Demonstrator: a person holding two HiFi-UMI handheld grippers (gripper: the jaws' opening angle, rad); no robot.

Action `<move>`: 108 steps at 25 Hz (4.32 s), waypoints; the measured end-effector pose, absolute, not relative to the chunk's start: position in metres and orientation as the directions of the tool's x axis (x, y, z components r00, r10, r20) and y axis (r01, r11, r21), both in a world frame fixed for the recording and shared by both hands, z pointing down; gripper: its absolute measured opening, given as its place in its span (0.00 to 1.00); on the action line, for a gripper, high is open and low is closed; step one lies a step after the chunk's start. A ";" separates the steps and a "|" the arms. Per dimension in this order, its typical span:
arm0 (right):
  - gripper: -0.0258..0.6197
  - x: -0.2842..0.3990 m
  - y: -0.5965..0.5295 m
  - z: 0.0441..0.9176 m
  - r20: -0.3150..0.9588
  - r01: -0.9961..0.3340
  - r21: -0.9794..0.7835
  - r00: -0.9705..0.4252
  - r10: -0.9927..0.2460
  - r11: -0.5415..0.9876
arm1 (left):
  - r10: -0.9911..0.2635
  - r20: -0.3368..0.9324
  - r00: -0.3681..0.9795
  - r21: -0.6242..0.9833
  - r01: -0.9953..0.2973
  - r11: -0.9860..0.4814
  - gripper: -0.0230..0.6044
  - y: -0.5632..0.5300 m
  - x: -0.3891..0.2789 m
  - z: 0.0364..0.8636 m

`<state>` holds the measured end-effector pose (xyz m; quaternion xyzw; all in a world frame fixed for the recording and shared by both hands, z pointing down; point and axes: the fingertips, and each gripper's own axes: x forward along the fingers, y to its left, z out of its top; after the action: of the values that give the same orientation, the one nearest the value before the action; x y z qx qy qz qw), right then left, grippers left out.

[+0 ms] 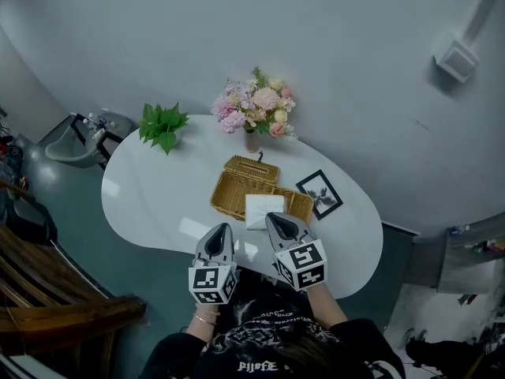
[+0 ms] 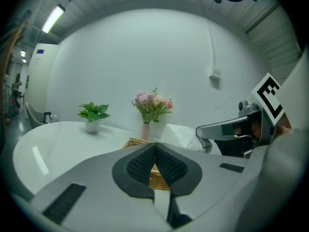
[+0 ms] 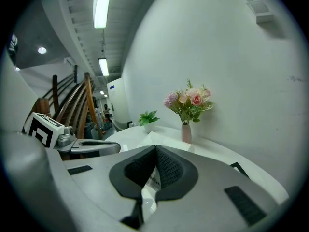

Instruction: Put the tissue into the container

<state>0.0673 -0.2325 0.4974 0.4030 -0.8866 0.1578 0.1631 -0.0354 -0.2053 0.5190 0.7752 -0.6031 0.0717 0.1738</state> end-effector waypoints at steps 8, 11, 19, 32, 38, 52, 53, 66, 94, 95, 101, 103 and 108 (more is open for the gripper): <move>0.08 0.048 -0.252 0.500 0.436 -0.797 -0.141 -0.582 -0.686 0.587 | -0.891 0.334 0.308 0.183 -0.948 -0.259 0.08 -0.229 -0.058 0.522; 0.08 0.040 -0.258 0.502 0.441 -0.806 -0.137 -0.571 -0.693 0.576 | -0.891 0.332 0.311 0.187 -0.947 -0.261 0.08 -0.235 -0.067 0.523; 0.08 0.011 -0.276 0.503 0.437 -0.812 -0.134 -0.563 -0.702 0.568 | -0.883 0.339 0.324 0.191 -0.943 -0.273 0.08 -0.244 -0.084 0.528; 0.08 -0.015 -0.298 0.518 0.467 -0.817 -0.127 -0.549 -0.693 0.563 | -0.894 0.334 0.299 0.188 -0.950 -0.248 0.08 -0.258 -0.117 0.527; 0.08 -0.021 -0.305 0.529 0.488 -0.823 -0.124 -0.537 -0.688 0.554 | -0.894 0.344 0.287 0.188 -0.954 -0.233 0.08 -0.260 -0.127 0.532; 0.08 -0.029 -0.311 0.554 0.524 -0.842 -0.116 -0.503 -0.687 0.528 | -0.885 0.377 0.272 0.191 -0.958 -0.213 0.08 -0.258 -0.142 0.545; 0.08 -0.029 -0.311 0.555 0.526 -0.844 -0.118 -0.500 -0.688 0.523 | -0.886 0.377 0.269 0.190 -0.959 -0.210 0.08 -0.259 -0.143 0.545; 0.08 -0.027 -0.318 0.571 0.549 -0.863 -0.134 -0.474 -0.688 0.488 | -0.888 0.378 0.262 0.184 -0.961 -0.205 0.08 -0.265 -0.148 0.547; 0.08 -0.031 -0.322 0.596 0.634 -0.893 -0.172 -0.424 -0.647 0.416 | -0.878 0.390 0.279 0.220 -0.954 -0.206 0.08 -0.274 -0.151 0.558; 0.08 -0.032 -0.323 0.596 0.634 -0.893 -0.171 -0.423 -0.648 0.416 | -0.878 0.390 0.278 0.219 -0.954 -0.204 0.08 -0.274 -0.152 0.559; 0.08 -0.034 -0.324 0.599 0.646 -0.896 -0.172 -0.416 -0.640 0.409 | -0.875 0.394 0.281 0.216 -0.954 -0.209 0.08 -0.277 -0.152 0.560; 0.08 -0.034 -0.325 0.600 0.647 -0.898 -0.172 -0.413 -0.641 0.405 | -0.873 0.397 0.284 0.216 -0.953 -0.212 0.08 -0.278 -0.152 0.561; 0.08 -0.034 -0.326 0.603 0.667 -0.902 -0.174 -0.404 -0.626 0.396 | -0.870 0.399 0.288 0.213 -0.952 -0.218 0.08 -0.279 -0.151 0.563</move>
<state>-0.0336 -0.3265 0.6035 0.4808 -0.7943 0.2663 0.2589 -0.1513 -0.2792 0.5628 0.7743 -0.5885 0.0971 0.2112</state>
